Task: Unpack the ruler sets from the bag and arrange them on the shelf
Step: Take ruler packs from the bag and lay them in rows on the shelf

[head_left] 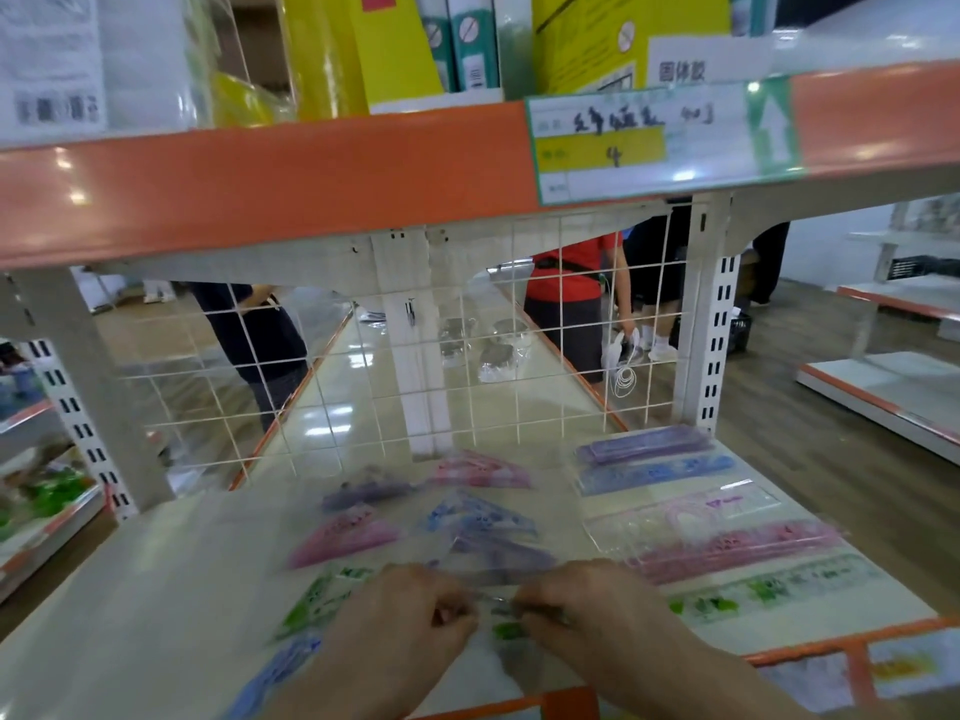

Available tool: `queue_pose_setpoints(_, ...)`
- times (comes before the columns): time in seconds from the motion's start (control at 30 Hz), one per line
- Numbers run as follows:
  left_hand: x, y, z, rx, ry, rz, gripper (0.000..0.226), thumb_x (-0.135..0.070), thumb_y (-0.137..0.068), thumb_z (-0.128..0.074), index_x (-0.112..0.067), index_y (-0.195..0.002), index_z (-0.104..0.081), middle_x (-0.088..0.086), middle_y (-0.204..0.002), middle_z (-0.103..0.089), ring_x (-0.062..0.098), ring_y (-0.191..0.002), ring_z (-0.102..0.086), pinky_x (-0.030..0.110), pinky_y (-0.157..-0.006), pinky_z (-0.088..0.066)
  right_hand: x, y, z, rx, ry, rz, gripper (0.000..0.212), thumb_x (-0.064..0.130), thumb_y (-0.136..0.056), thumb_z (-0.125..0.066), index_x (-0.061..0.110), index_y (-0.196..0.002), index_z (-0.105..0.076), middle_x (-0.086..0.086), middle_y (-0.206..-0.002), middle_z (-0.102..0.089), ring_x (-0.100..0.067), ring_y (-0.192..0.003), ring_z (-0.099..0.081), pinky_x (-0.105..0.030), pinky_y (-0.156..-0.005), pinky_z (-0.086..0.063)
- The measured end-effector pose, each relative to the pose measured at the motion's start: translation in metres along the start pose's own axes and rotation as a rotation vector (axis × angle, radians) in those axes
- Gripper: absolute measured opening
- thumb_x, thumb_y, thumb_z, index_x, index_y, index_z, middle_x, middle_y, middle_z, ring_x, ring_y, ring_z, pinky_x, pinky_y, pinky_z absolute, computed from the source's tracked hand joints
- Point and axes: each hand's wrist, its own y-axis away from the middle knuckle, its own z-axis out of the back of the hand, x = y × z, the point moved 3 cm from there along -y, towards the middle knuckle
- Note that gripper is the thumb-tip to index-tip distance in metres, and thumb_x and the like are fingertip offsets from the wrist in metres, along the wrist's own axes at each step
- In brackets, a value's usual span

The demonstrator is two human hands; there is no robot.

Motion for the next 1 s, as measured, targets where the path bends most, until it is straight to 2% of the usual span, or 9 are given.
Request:
queue_pose_setpoints(0.1,-0.003,-0.002,0.001,0.005,-0.069,0.015,0.021,-0.041,-0.086,-0.056,-0.027,-0.092,-0.07,-0.01,-0.093,-0.069,0.001,-0.09,-0.061,0.015,-0.076,-0.041,0.001,-0.001,0.0,0.022,-0.001,0.003,0.024,0.04,-0.092,-0.05,0.027,-0.105,-0.065,0.002,-0.104,-0.066,-0.012,-0.098,-0.058,-0.027,-0.07,-0.035)
queue_pose_setpoints(0.17,-0.001,-0.003,0.0,0.051,-0.032,0.054,0.018,-0.038,-0.086,-0.058,-0.026,-0.084,-0.07,-0.008,-0.084,-0.068,0.003,-0.083,-0.062,0.017,-0.072,-0.042,0.001,-0.001,0.001,0.038,-0.03,-0.014,0.023,0.038,-0.094,-0.051,0.026,-0.106,-0.067,0.003,-0.105,-0.067,-0.011,-0.097,-0.058,-0.026,-0.072,-0.037)
queue_pose_setpoints(0.23,0.002,-0.007,0.0,0.118,0.122,0.111,0.014,-0.03,-0.085,-0.062,-0.026,-0.076,-0.07,-0.009,-0.075,-0.067,0.002,-0.074,-0.062,0.017,-0.069,-0.046,-0.001,-0.002,0.002,0.045,-0.083,-0.062,0.023,0.034,-0.093,-0.054,0.027,-0.11,-0.067,0.006,-0.107,-0.067,-0.01,-0.098,-0.059,-0.026,-0.08,-0.043)
queue_pose_setpoints(0.33,0.009,-0.008,0.002,0.108,0.231,0.14,0.013,-0.024,-0.085,-0.063,-0.023,-0.093,-0.072,-0.008,-0.091,-0.071,0.001,-0.083,-0.064,0.013,-0.074,-0.046,-0.008,-0.002,0.002,0.011,-0.232,-0.169,0.027,0.025,-0.09,-0.06,0.031,-0.116,-0.064,0.014,-0.104,-0.064,-0.004,-0.099,-0.06,-0.021,-0.087,-0.047)
queue_pose_setpoints(0.5,0.018,0.001,0.004,0.098,0.135,0.151,0.027,-0.024,-0.084,-0.061,-0.025,-0.11,-0.068,-0.012,-0.097,-0.063,0.001,-0.09,-0.058,0.011,-0.074,-0.041,-0.012,0.0,-0.001,0.125,-0.182,-0.179,0.03,0.027,-0.09,-0.06,0.028,-0.12,-0.065,0.011,-0.116,-0.065,0.002,-0.096,-0.059,-0.011,-0.084,-0.045)
queue_pose_setpoints(0.63,0.017,0.011,0.006,0.162,0.01,0.096,0.03,-0.034,-0.083,-0.06,-0.027,-0.112,-0.066,-0.011,-0.101,-0.063,0.007,-0.096,-0.058,0.022,-0.087,-0.046,-0.003,0.0,0.0,0.166,-0.104,-0.191,0.029,0.032,-0.093,-0.056,0.028,-0.12,-0.065,0.011,-0.119,-0.064,-0.003,-0.103,-0.059,-0.019,-0.09,-0.045)
queue_pose_setpoints(0.73,0.011,0.017,0.004,0.258,-0.103,0.049,0.044,-0.044,-0.081,-0.061,-0.027,-0.121,-0.06,-0.01,-0.108,-0.059,0.01,-0.1,-0.053,0.028,-0.094,-0.042,0.003,-0.001,0.002,0.197,-0.045,-0.181,0.024,0.03,-0.094,-0.053,0.024,-0.11,-0.069,0.006,-0.108,-0.066,-0.01,-0.096,-0.06,-0.027,-0.086,-0.048)
queue_pose_setpoints(0.9,0.011,0.016,-0.001,0.265,-0.136,0.079,0.045,-0.048,-0.079,-0.062,-0.026,-0.118,-0.061,-0.01,-0.106,-0.058,0.011,-0.101,-0.051,0.034,-0.099,-0.039,0.008,-0.001,0.003,0.247,0.02,-0.154,0.023,0.023,-0.094,-0.049,0.022,-0.102,-0.071,0.004,-0.093,-0.059,-0.013,-0.088,-0.057,-0.026,-0.079,-0.046)
queue_pose_setpoints(1.0,0.012,0.016,-0.001,0.275,-0.146,0.09,0.044,-0.048,-0.079,-0.063,-0.025,-0.117,-0.062,-0.009,-0.102,-0.057,0.012,-0.1,-0.052,0.035,-0.099,-0.039,0.006,-0.001,0.007,0.318,0.0,-0.165,0.025,0.039,-0.09,-0.056,0.019,-0.099,-0.068,-0.001,-0.099,-0.059,-0.016,-0.09,-0.058,-0.033,-0.083,-0.049)
